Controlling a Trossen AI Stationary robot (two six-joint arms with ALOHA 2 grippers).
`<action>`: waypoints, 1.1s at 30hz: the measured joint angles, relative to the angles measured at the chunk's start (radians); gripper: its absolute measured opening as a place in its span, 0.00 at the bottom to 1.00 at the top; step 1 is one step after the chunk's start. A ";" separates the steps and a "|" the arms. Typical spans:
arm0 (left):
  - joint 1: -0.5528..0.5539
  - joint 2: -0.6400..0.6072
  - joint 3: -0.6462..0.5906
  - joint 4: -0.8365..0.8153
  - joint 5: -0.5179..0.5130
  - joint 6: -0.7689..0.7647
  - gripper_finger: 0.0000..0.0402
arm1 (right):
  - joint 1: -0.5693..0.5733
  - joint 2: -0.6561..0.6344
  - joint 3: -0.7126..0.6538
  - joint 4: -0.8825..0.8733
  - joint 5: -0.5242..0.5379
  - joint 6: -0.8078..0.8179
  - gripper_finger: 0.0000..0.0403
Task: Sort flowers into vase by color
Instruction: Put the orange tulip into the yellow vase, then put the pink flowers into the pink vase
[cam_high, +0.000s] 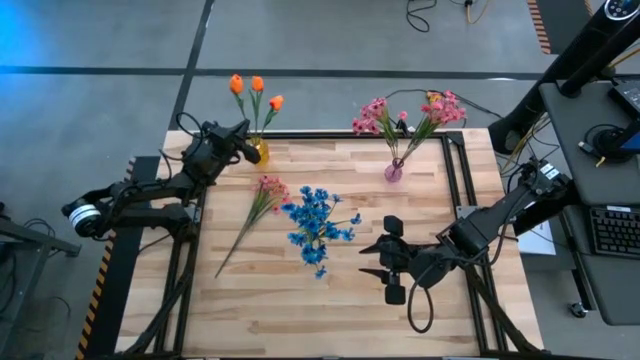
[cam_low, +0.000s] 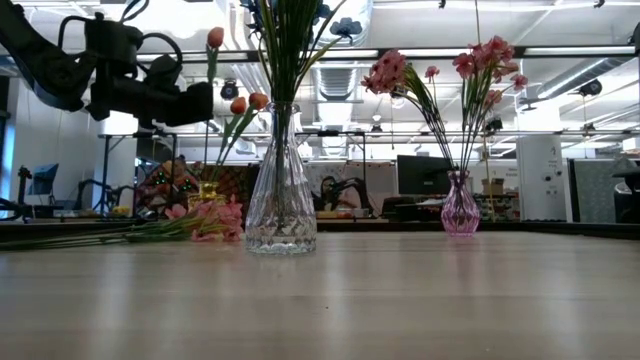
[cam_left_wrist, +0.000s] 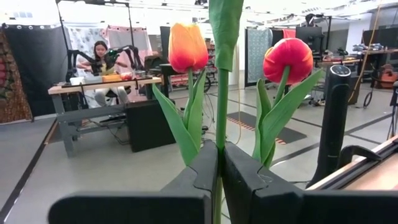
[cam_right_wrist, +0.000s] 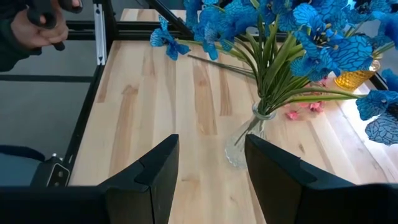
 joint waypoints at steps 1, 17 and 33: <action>0.000 0.000 0.000 -0.001 0.000 0.000 0.00 | 0.000 0.000 0.000 0.002 0.000 0.000 0.44; -0.001 0.000 0.000 -0.047 0.000 -0.011 0.16 | 0.001 0.000 0.000 0.004 0.000 0.000 0.44; -0.001 -0.003 0.067 -0.238 0.001 -0.035 0.40 | 0.001 0.000 0.000 0.005 0.000 0.000 0.44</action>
